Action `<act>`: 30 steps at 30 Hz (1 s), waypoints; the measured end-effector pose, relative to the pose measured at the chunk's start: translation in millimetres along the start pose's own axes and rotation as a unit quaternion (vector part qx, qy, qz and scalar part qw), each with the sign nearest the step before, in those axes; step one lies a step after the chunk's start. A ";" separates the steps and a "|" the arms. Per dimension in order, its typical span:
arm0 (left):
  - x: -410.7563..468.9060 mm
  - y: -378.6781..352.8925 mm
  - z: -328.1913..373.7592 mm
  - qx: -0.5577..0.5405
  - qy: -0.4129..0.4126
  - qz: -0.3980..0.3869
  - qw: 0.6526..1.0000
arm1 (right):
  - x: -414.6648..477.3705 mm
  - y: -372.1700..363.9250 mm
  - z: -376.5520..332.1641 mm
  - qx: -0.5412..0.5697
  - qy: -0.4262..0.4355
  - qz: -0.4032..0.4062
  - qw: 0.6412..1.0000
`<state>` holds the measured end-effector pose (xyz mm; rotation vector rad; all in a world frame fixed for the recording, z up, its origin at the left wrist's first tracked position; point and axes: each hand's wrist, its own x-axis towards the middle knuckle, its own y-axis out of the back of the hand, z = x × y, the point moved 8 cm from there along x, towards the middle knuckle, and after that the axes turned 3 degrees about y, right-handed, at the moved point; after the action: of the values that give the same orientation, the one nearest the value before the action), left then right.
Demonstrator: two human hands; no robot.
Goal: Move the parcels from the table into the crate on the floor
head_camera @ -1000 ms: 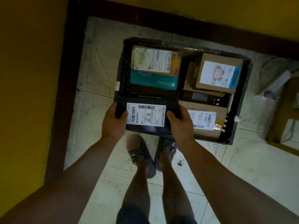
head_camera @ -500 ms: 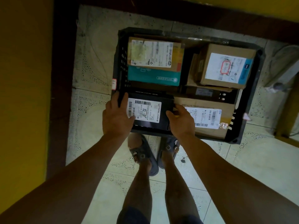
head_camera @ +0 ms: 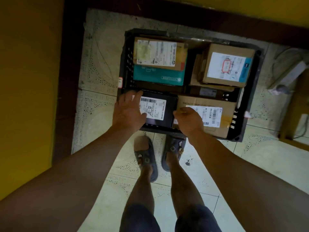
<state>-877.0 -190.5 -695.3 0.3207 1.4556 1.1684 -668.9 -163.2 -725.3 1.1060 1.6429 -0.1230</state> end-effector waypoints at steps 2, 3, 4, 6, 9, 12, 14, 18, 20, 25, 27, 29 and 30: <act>-19.0 7.9 9.7 -0.124 0.006 -0.034 0.992 | -19.8 12.1 -1.6 0.025 -0.008 -0.011 1.000; -28.9 12.1 14.1 -0.185 0.018 -0.058 0.981 | -30.1 20.0 -3.2 0.035 -0.012 -0.015 0.999; -38.5 17.6 18.9 -0.240 0.031 -0.075 0.967 | -41.6 29.2 -5.2 0.048 -0.017 -0.015 0.999; -55.3 34.0 29.3 -0.331 0.057 -0.085 0.938 | -67.3 48.2 -11.8 0.095 -0.027 -0.011 0.995; -82.1 75.8 47.2 -0.442 0.084 -0.073 0.890 | -116.7 78.6 -29.5 0.163 -0.025 -0.003 0.986; -120.2 132.5 68.7 -0.496 0.065 -0.047 0.865 | -179.2 118.5 -52.2 0.195 0.014 0.020 0.980; -152.2 167.9 84.1 -0.511 0.051 -0.059 0.856 | -225.6 146.0 -62.4 0.216 0.031 0.048 0.975; -211.4 228.5 129.7 -0.535 0.005 -0.088 0.841 | -312.6 196.3 -69.3 0.271 0.062 0.088 0.957; -234.6 251.6 160.6 -0.534 -0.023 -0.097 0.840 | -347.4 221.0 -67.1 0.298 0.073 0.109 0.945; -285.8 280.5 249.9 -0.500 -0.105 -0.134 0.849 | -415.3 290.1 -45.3 0.359 0.094 0.189 0.909; -309.5 283.2 289.9 -0.478 -0.149 -0.158 0.851 | -439.5 320.3 -28.9 0.364 0.107 0.221 0.899; -331.1 281.8 330.8 -0.455 -0.188 -0.173 0.853 | -460.3 350.8 -4.9 0.376 0.113 0.252 0.885; -341.6 279.4 351.9 -0.444 -0.206 -0.178 0.854 | -469.4 365.9 8.8 0.384 0.116 0.264 0.877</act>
<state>-592.0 -156.8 -209.2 -0.3242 0.4642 1.2370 -421.0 -240.8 -189.7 2.2206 1.4491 -0.3113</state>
